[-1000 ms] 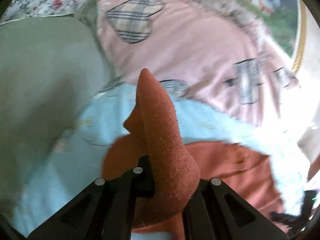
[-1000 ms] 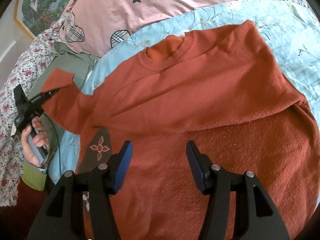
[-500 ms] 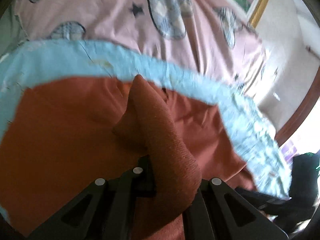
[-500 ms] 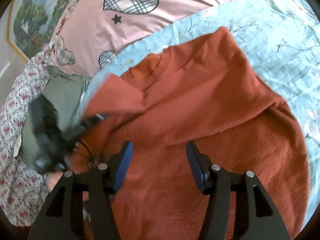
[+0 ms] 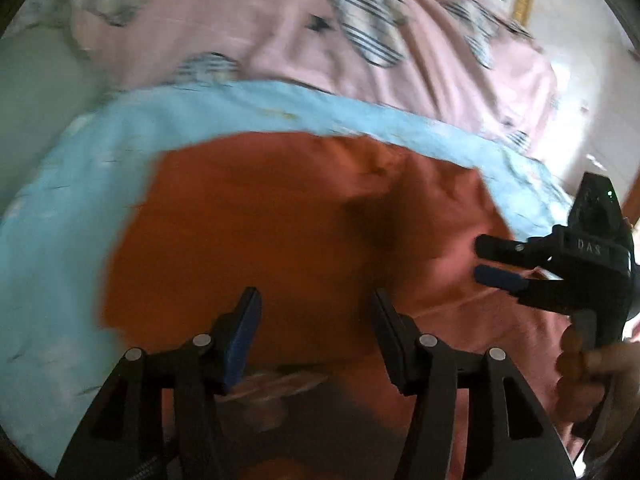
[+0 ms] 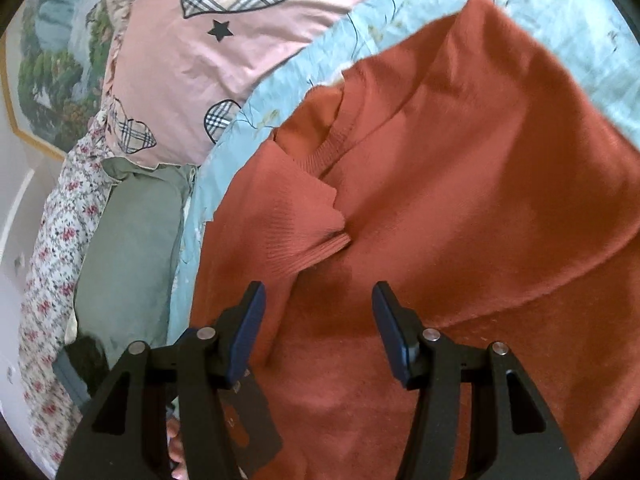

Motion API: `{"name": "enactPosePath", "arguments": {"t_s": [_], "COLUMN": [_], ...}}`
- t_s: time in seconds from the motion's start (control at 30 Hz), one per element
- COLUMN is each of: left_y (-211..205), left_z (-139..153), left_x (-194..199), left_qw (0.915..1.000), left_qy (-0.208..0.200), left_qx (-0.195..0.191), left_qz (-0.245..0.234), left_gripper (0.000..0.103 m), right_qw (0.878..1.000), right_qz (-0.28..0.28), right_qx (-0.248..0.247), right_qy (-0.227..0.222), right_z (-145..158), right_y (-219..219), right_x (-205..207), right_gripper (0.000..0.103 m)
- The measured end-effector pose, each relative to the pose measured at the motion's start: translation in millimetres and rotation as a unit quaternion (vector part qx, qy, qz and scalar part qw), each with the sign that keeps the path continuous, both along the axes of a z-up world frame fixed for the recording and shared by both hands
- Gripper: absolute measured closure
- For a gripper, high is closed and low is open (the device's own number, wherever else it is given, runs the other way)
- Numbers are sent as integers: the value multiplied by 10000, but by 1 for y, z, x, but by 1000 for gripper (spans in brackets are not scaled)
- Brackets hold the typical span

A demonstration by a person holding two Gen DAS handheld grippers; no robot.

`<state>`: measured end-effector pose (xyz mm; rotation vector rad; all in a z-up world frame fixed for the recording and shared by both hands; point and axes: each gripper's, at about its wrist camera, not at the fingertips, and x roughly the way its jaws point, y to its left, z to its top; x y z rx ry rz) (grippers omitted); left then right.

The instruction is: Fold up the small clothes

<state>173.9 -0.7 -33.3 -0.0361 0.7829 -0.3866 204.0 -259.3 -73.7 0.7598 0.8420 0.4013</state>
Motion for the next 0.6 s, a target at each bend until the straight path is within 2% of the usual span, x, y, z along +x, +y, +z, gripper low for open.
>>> {"name": "enactPosePath", "arguments": {"t_s": [0.1, 0.23, 0.33, 0.37, 0.43, 0.47, 0.6], "left_y": [40, 72, 85, 87, 85, 81, 74], "left_z": [-2, -21, -29, -31, -37, -38, -44], "left_x": [-4, -2, 0, 1, 5, 7, 20], "left_qw": [9983, 9960, 9944, 9943, 9942, 9938, 9925], "left_qy": [-70, 179, 250, 267, 345, 362, 468], "left_qx": [222, 309, 269, 251, 303, 385, 550], "left_qz": [536, 823, 993, 1005, 971, 976, 989], "left_gripper": [46, 46, 46, 46, 46, 46, 46], "right_qw": [9994, 9981, 9953, 9947, 9939, 9939, 9940], "right_qz": [139, -109, -262, -246, -162, -131, -285], "right_qx": [311, 396, 758, 868, 1016, 1037, 983], "right_qy": [90, 459, 536, 488, 387, 356, -382], "right_z": [-5, -19, -28, -28, -26, -23, 18], "right_y": [11, 19, 16, 16, 15, 15, -4], "right_x": [17, 37, 41, 42, 45, 47, 34], "right_gripper": [52, 52, 52, 63, 97, 97, 97]}}
